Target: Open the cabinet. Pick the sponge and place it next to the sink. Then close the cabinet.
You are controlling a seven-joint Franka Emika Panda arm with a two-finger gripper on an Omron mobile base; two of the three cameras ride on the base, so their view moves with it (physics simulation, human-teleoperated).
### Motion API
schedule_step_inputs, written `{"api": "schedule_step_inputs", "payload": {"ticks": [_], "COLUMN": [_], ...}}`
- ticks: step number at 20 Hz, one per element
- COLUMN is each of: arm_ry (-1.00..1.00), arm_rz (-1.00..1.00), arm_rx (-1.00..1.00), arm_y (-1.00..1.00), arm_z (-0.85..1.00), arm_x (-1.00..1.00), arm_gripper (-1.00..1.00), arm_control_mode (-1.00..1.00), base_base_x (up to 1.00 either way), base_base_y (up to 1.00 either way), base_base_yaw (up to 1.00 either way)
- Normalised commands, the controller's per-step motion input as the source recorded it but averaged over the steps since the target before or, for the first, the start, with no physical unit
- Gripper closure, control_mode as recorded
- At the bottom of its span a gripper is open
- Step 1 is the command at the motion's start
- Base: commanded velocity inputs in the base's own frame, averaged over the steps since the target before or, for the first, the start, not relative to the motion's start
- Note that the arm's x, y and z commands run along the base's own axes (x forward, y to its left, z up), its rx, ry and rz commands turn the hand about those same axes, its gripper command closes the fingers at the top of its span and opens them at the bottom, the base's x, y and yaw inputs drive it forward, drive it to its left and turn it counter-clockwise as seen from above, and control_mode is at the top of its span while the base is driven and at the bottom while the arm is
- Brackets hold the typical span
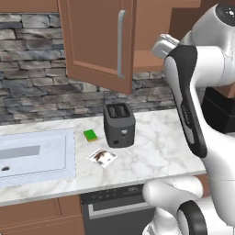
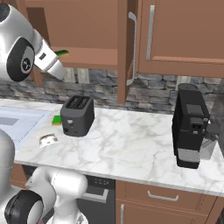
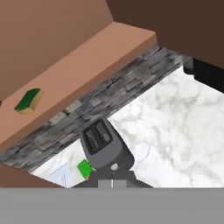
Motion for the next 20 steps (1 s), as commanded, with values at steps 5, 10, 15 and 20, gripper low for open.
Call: {"api": "schedule_step_inputs", "payload": {"ticks": [5,10,15,20], "arm_ry": [-0.05,0.0,0.0,0.0], "arm_rz": [0.01,0.0,0.0,0.0], "arm_rx": [0.09,0.0,0.0,0.0], "arm_y": [0.03,0.04,0.0,0.0], "arm_z": [-0.2,-0.01,0.0,0.04], "arm_x": [0.01,0.0,0.08,0.17], "arm_gripper": [-1.0,-1.0,-1.0,-1.0], "arm_control_mode": [-1.0,-1.0,-1.0,-1.0], "base_base_x": [0.0,0.0,0.0,0.0], "base_base_y": [0.0,0.0,0.0,0.0], "base_base_yaw": [0.0,0.0,0.0,0.0]}}
